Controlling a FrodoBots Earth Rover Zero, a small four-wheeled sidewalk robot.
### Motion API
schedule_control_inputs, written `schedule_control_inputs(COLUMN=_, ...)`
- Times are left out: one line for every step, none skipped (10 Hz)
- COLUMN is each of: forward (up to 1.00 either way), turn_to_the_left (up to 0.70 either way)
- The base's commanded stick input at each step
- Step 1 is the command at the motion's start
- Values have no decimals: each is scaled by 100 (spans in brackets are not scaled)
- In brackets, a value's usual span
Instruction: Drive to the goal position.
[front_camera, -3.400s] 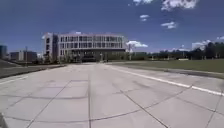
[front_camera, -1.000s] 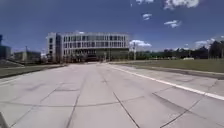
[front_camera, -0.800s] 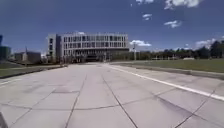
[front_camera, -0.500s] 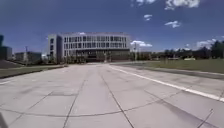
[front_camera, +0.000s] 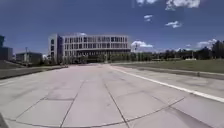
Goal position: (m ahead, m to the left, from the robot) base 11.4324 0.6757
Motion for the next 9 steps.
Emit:
schedule_control_inputs(forward=50, turn_to_the_left=0)
schedule_control_inputs(forward=50, turn_to_the_left=0)
schedule_control_inputs(forward=50, turn_to_the_left=0)
schedule_control_inputs(forward=50, turn_to_the_left=0)
schedule_control_inputs(forward=50, turn_to_the_left=0)
schedule_control_inputs(forward=50, turn_to_the_left=0)
schedule_control_inputs(forward=50, turn_to_the_left=0)
schedule_control_inputs(forward=50, turn_to_the_left=0)
schedule_control_inputs(forward=50, turn_to_the_left=0)
